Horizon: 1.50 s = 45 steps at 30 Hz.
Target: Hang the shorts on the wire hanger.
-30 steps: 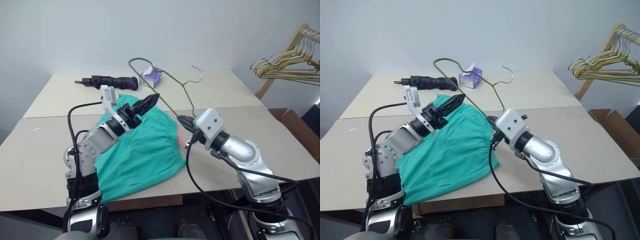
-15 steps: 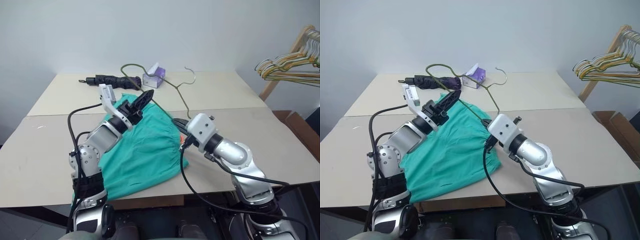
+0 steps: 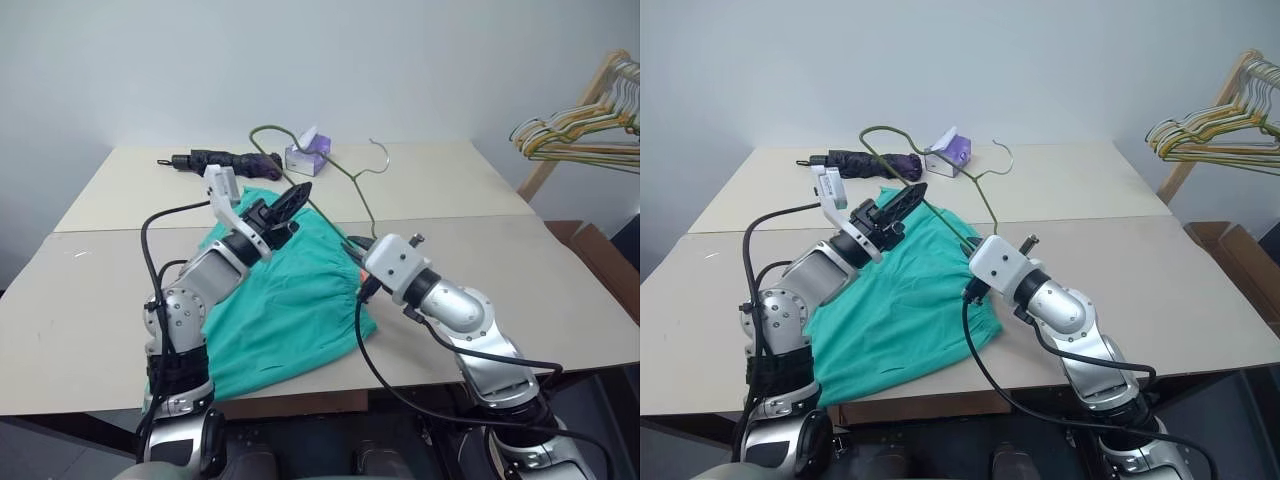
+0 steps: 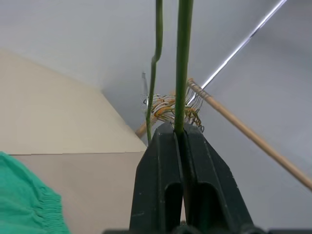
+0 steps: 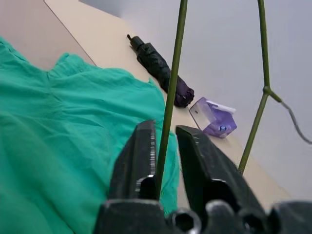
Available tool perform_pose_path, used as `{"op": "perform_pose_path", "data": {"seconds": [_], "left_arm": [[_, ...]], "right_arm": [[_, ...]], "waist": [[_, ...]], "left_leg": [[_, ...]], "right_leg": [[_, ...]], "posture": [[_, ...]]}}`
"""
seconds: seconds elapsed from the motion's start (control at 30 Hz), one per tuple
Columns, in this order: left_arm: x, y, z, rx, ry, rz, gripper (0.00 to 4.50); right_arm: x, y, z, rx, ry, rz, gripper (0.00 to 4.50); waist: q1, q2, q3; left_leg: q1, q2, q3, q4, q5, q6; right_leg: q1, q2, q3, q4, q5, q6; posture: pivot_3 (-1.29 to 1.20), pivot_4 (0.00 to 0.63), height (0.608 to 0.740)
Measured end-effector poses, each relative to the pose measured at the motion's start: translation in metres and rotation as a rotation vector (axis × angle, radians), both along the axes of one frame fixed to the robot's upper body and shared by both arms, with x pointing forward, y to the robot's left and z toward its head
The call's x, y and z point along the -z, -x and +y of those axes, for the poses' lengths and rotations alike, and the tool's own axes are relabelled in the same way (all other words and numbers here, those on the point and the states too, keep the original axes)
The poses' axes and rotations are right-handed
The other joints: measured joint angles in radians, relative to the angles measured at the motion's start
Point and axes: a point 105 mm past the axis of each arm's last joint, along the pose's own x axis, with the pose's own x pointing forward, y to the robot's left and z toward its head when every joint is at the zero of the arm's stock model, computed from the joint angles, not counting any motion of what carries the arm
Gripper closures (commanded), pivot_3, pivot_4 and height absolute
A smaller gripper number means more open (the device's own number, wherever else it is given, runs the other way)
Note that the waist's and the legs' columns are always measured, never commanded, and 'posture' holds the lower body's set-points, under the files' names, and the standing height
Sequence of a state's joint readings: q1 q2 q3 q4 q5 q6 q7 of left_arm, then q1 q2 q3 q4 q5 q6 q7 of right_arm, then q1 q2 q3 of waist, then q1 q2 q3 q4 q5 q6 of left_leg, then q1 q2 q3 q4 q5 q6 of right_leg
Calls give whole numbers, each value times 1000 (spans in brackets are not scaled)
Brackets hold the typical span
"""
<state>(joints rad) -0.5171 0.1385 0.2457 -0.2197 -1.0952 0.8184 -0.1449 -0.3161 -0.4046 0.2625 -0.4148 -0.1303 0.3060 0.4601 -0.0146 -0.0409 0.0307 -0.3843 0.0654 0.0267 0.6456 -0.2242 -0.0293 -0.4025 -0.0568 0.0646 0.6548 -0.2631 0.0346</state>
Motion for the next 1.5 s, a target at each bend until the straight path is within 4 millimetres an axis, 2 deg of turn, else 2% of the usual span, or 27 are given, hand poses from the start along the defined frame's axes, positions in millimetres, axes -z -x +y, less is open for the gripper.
{"op": "perform_pose_path", "data": {"seconds": [0.13, 0.23, 0.37, 0.47, 0.6, 0.73, 0.83, 1.07, 1.2, 1.47, 1.5], "left_arm": [[-2, 0, 4, 3, -39, -47, 4500], [0, -1, 13, 11, -96, -79, 4500], [4, -1, 27, 81, -198, -132, 4500], [-8, 0, 45, 151, -219, -214, 4500], [-29, 14, 51, 345, -188, -345, 4500], [-53, 38, 63, 527, -120, -472, 4500], [-53, 42, 64, 568, -102, -483, 4500], [-52, 44, 57, 598, -73, -505, 4500], [-52, 45, 54, 605, -60, -510, 4500], [-53, 44, 54, 590, -56, -530, 4500], [-53, 44, 54, 589, -55, -532, 4500]], "right_arm": [[2, 0, -2, -23, 28, 10, 1040], [6, 4, -10, -86, 39, 101, 42], [13, 16, -30, -206, 28, 347, 42], [8, 30, -46, -314, 20, 529, 42], [-11, 30, -45, -429, -112, 740, 42], [0, 22, -57, -428, -222, 976, 42], [9, 24, -49, -479, -274, 1083, 42], [-1, 26, -20, -597, -310, 1104, 42], [0, 29, -6, -631, -314, 1121, 42], [0, 33, 1, -656, -287, 1124, 42], [-1, 32, 1, -658, -286, 1120, 204]], "waist": [[0, 0, 0], [0, 0, 0], [0, 0, 0], [-1, 0, 1], [-13, -1, 1], [-14, -1, 1], [-10, -1, 1], [-3, -1, 1], [0, -1, 1], [-1, -1, 1], [-1, -1, 1]], "left_leg": [[0, 0, 0, 0, 0, 0], [0, 0, 0, 0, 0, 0], [0, 0, 0, 0, 0, 0], [0, 0, 0, 0, 0, 0], [0, 1, 0, 0, 0, 0], [-2, 2, 0, -1, 0, 1], [-4, 2, 0, -1, 0, 1], [-4, 2, -1, -1, 0, 1], [-4, 2, -1, -1, 0, 1], [-4, 2, -1, 0, 0, 1], [-4, 2, -1, 0, 0, 1]], "right_leg": [[0, 0, 0, 0, 0, 0], [0, 0, 0, 0, 0, 0], [0, 0, -1, -1, 0, 0], [1, 0, -1, -2, 0, 0], [1, 1, -2, -3, 0, -1], [0, 0, -2, -6, 0, 0], [-1, 0, -2, -6, 1, 0], [-1, 1, -3, -6, 1, 0], [-1, 1, -3, -6, 1, 0], [-1, 1, -3, -6, 1, 1], [-1, 1, -3, -5, 1, 1]], "posture": [[33, 0, 740], [36, 0, 740], [40, 0, 740], [38, 0, 740], [32, 0, 740], [34, 0, 740], [43, 0, 740], [49, 0, 740], [51, 0, 740], [45, 0, 740], [44, 0, 740]]}}
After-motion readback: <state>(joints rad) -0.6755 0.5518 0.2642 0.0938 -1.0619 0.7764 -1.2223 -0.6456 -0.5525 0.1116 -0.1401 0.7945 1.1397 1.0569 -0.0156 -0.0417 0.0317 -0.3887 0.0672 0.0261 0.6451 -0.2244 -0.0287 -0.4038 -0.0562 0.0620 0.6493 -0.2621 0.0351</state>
